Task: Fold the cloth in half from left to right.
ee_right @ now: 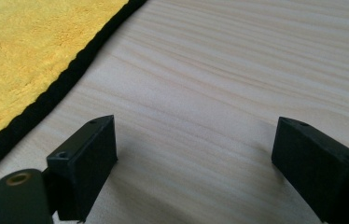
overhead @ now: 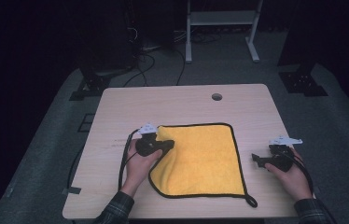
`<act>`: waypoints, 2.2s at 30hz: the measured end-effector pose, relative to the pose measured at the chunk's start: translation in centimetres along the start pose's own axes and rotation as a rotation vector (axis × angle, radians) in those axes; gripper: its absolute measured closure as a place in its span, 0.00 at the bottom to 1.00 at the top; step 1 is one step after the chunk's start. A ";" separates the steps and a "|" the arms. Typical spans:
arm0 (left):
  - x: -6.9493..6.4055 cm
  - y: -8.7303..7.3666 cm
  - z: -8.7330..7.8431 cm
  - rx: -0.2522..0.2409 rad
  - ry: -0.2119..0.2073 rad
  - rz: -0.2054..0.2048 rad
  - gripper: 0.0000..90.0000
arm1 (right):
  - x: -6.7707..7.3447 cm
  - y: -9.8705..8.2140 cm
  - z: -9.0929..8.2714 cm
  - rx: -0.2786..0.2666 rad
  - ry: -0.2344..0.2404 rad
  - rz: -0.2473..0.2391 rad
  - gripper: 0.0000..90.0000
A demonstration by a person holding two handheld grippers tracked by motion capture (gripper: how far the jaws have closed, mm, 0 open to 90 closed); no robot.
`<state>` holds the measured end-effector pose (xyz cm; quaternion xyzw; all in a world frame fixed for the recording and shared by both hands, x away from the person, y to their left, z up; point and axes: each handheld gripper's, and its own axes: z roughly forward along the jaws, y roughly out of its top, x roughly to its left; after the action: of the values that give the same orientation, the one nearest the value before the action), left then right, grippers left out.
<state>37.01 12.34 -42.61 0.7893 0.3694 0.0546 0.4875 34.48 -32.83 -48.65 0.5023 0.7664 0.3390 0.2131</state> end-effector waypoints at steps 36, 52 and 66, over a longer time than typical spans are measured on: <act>-6.5 4.6 13.1 0.046 -0.234 0.019 0.96 | 0.0 0.0 0.0 0.000 0.010 -0.008 0.14; -7.9 4.7 17.4 0.071 -0.308 -0.047 1.00 | 0.0 0.1 0.1 -0.001 0.013 -0.016 0.14; -6.5 4.3 14.3 0.063 -0.183 0.027 0.65 | 0.0 0.1 0.1 0.001 0.018 -0.018 0.14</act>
<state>40.99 -3.28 -44.82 0.8108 0.3140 -0.0230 0.4935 34.55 -32.75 -48.65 0.4924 0.7729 0.3414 0.2090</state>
